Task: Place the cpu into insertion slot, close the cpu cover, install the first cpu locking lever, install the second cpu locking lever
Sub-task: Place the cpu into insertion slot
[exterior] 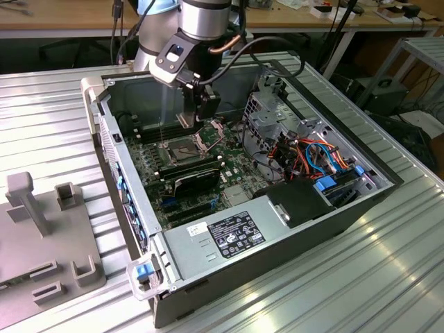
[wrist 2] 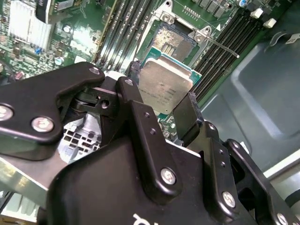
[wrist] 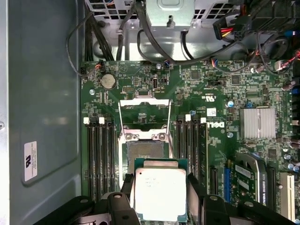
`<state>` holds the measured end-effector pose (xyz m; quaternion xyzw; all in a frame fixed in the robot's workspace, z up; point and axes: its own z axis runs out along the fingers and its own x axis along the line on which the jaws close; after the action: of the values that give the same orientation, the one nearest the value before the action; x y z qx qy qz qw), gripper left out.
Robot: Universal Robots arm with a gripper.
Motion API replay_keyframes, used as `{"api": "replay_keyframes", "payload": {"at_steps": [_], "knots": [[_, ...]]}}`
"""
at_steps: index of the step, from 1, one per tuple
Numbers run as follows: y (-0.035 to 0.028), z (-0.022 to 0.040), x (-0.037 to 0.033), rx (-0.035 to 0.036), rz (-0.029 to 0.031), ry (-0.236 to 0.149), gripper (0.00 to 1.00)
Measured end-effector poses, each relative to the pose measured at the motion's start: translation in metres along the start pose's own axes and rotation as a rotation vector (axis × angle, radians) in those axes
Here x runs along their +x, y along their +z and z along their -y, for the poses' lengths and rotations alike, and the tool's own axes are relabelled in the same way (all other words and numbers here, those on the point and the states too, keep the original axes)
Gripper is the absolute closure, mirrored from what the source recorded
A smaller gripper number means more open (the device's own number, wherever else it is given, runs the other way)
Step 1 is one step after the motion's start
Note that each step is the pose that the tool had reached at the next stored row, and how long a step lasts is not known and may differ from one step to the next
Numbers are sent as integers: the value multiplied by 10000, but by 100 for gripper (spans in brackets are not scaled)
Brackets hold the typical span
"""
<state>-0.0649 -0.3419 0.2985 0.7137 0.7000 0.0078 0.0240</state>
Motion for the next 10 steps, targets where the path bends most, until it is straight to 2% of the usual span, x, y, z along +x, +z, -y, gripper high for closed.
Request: {"api": "replay_keyframes", "payload": {"at_steps": [4, 6, 10], "knots": [[74, 4, 52, -3, -7, -100, 46], [143, 8, 82, -4, -9, -148, 46], [213, 11, 90, -3, -9, -191, 46]]}}
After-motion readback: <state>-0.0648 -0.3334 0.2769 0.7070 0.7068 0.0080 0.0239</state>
